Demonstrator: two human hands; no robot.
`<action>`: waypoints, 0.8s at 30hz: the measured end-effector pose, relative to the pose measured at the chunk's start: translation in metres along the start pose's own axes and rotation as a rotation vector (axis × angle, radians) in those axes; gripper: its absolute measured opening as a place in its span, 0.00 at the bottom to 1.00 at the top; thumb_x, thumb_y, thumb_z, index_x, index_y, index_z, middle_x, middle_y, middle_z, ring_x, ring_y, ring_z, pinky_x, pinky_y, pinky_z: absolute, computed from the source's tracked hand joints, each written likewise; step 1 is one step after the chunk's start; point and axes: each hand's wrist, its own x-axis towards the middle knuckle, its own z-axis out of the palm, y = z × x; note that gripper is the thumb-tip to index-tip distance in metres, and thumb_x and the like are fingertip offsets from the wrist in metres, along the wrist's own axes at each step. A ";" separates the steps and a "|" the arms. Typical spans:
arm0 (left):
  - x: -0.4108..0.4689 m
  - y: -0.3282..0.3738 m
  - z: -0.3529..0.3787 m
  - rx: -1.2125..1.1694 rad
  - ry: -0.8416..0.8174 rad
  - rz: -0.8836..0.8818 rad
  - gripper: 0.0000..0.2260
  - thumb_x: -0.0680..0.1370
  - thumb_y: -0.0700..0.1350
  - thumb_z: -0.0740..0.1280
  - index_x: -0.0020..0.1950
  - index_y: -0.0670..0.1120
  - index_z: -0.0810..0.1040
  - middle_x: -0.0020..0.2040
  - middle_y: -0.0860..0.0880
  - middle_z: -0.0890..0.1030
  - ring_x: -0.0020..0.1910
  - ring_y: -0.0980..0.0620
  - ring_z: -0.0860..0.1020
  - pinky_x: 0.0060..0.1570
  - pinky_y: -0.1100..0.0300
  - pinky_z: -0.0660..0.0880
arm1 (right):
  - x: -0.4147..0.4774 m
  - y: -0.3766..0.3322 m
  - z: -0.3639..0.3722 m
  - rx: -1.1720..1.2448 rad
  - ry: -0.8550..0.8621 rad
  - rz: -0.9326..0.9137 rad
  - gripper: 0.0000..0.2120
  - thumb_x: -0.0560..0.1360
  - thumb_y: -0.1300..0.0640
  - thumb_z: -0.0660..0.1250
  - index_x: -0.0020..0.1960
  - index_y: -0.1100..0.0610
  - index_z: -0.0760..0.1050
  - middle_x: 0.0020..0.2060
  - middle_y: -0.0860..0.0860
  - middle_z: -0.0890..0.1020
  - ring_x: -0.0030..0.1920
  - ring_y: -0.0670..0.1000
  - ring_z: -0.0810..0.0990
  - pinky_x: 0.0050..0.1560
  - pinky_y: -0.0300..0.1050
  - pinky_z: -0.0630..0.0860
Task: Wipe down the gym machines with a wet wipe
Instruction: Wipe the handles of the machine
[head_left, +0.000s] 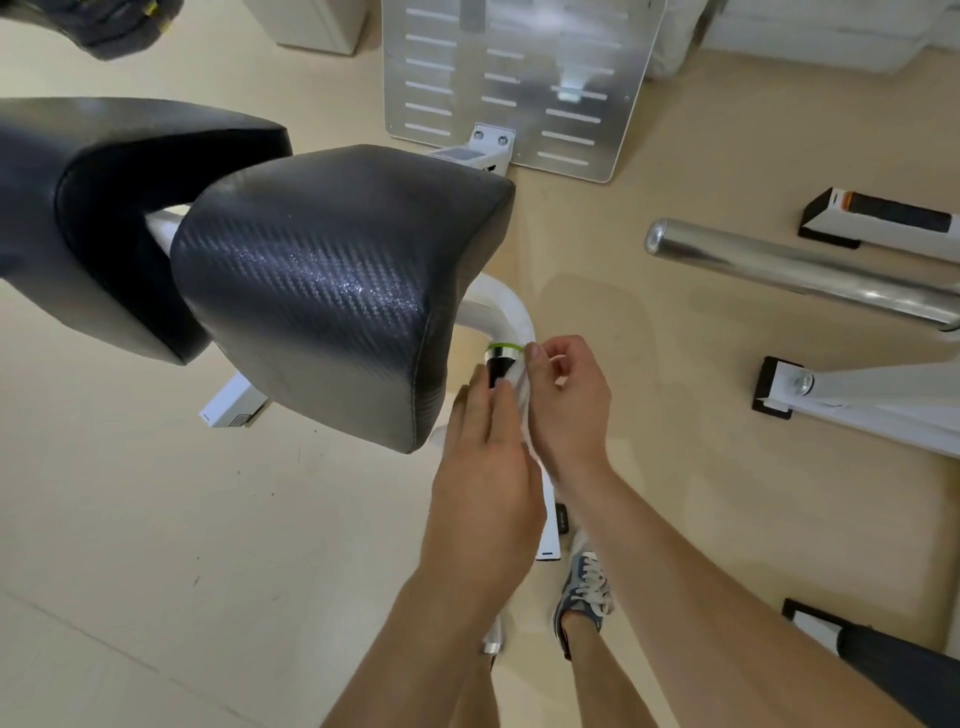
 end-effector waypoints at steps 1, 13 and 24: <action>-0.010 0.000 0.001 0.017 0.033 0.042 0.27 0.76 0.33 0.62 0.74 0.36 0.62 0.76 0.39 0.59 0.76 0.42 0.57 0.73 0.53 0.58 | 0.003 0.002 -0.001 -0.034 0.001 0.001 0.07 0.77 0.51 0.66 0.44 0.52 0.73 0.36 0.49 0.77 0.36 0.44 0.74 0.39 0.39 0.69; 0.008 -0.009 0.010 0.091 0.047 0.182 0.27 0.71 0.36 0.60 0.71 0.32 0.66 0.71 0.35 0.69 0.72 0.44 0.63 0.69 0.48 0.65 | -0.036 -0.035 -0.028 0.149 -0.389 0.377 0.15 0.79 0.49 0.62 0.46 0.56 0.83 0.40 0.53 0.86 0.45 0.53 0.84 0.50 0.49 0.80; -0.009 -0.012 -0.002 -0.114 0.024 0.100 0.36 0.71 0.32 0.60 0.78 0.49 0.56 0.74 0.56 0.62 0.68 0.53 0.68 0.51 0.72 0.67 | 0.014 -0.034 0.012 -0.203 -0.284 -0.094 0.15 0.83 0.57 0.56 0.65 0.58 0.76 0.55 0.53 0.82 0.50 0.48 0.77 0.55 0.33 0.71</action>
